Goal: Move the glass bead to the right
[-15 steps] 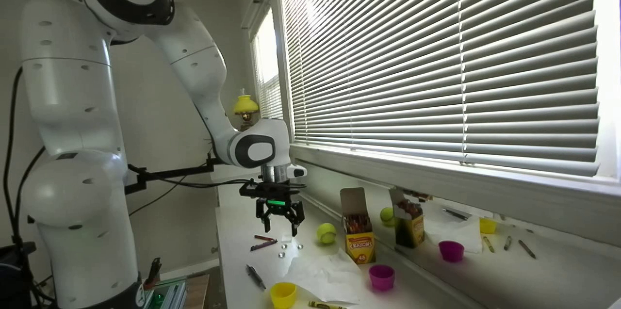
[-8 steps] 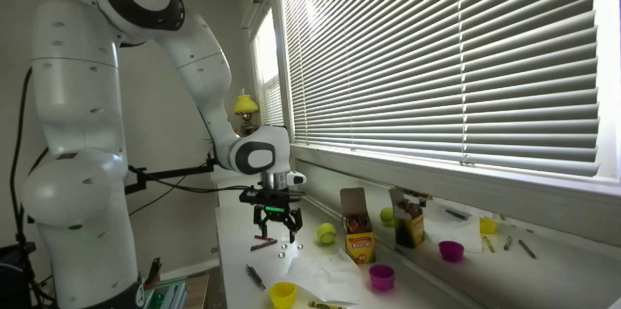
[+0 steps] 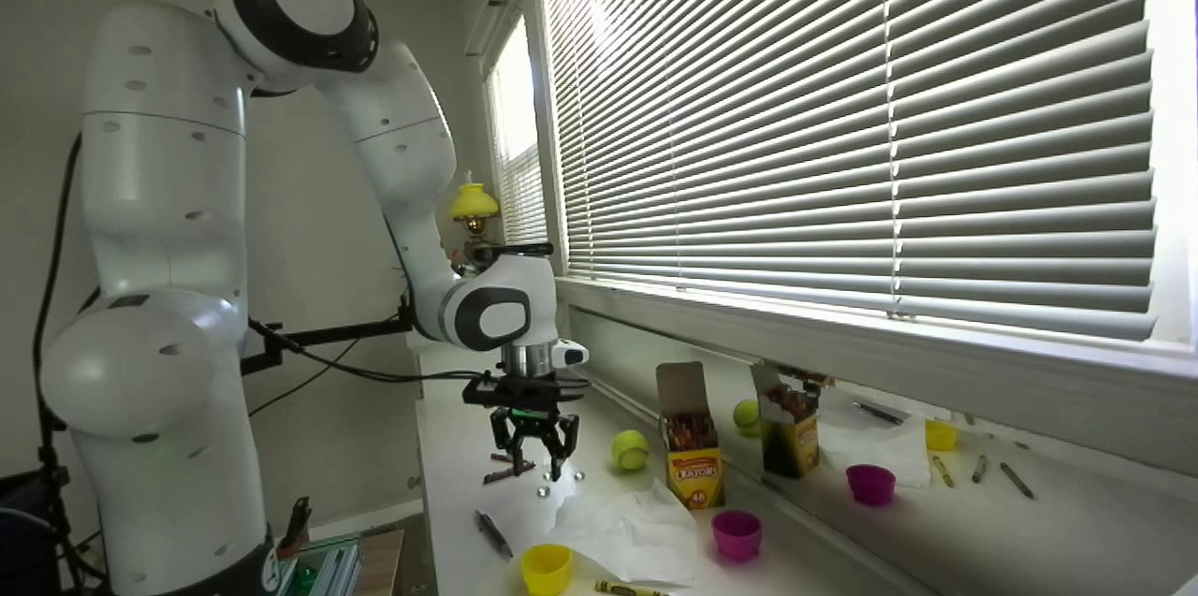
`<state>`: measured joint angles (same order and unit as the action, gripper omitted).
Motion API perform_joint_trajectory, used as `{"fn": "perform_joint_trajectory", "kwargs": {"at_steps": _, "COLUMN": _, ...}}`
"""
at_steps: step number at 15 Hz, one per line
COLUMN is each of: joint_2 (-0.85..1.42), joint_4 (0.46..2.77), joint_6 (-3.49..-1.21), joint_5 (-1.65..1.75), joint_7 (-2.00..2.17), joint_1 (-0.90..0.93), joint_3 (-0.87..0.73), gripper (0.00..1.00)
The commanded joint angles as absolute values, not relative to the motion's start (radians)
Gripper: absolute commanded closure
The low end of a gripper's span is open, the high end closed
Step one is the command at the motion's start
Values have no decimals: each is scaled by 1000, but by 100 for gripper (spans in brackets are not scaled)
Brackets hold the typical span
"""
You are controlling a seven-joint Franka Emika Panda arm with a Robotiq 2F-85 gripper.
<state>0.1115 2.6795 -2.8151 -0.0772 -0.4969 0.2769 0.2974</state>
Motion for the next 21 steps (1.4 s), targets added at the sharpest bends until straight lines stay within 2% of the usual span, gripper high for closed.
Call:
{"fn": "perform_joint_trajectory", "kwargs": {"at_steps": 1, "joint_2": 130, "joint_4": 2681, "joint_6": -2861, "joint_5": -3, "joint_7": -463, "joint_1": 265, "joint_3": 306, "gripper": 54}}
{"fn": "perform_joint_trajectory", "kwargs": {"at_steps": 2, "joint_2": 129, "joint_4": 2685, "joint_6": -2871, "joint_5": 21, "joint_7": -453, "joint_1": 267, "joint_3": 302, "gripper": 57}}
{"fn": "perform_joint_trajectory", "kwargs": {"at_steps": 4, "joint_2": 129, "joint_4": 2684, "joint_6": -2871, "joint_5": 71, "joint_7": -428, "joint_1": 271, "joint_3": 293, "gripper": 56}}
{"fn": "perform_joint_trajectory", "kwargs": {"at_steps": 7, "joint_2": 136, "joint_4": 2681, "joint_6": -2865, "joint_5": 109, "joint_7": -409, "joint_1": 270, "joint_3": 292, "gripper": 44}}
{"fn": "perform_joint_trajectory", "kwargs": {"at_steps": 10, "joint_2": 148, "joint_4": 2680, "joint_6": -2864, "joint_5": 134, "joint_7": -400, "joint_1": 271, "joint_3": 288, "gripper": 44}}
{"fn": "perform_joint_trajectory", "kwargs": {"at_steps": 12, "joint_2": 154, "joint_4": 2680, "joint_6": -2862, "joint_5": 147, "joint_7": -393, "joint_1": 271, "joint_3": 288, "gripper": 48}}
{"fn": "perform_joint_trajectory", "kwargs": {"at_steps": 14, "joint_2": 163, "joint_4": 2678, "joint_6": -2862, "joint_5": 160, "joint_7": -387, "joint_1": 272, "joint_3": 287, "gripper": 54}}
{"fn": "perform_joint_trajectory", "kwargs": {"at_steps": 16, "joint_2": 169, "joint_4": 2675, "joint_6": -2861, "joint_5": 177, "joint_7": -378, "joint_1": 275, "joint_3": 284, "gripper": 64}}
{"fn": "perform_joint_trajectory", "kwargs": {"at_steps": 17, "joint_2": 171, "joint_4": 2674, "joint_6": -2860, "joint_5": 188, "joint_7": -374, "joint_1": 277, "joint_3": 283, "gripper": 79}}
{"fn": "perform_joint_trajectory", "kwargs": {"at_steps": 19, "joint_2": 172, "joint_4": 2671, "joint_6": -2859, "joint_5": 210, "joint_7": -365, "joint_1": 279, "joint_3": 279, "gripper": 92}}
{"fn": "perform_joint_trajectory", "kwargs": {"at_steps": 21, "joint_2": 172, "joint_4": 2669, "joint_6": -2856, "joint_5": 230, "joint_7": -356, "joint_1": 281, "joint_3": 275, "gripper": 95}}
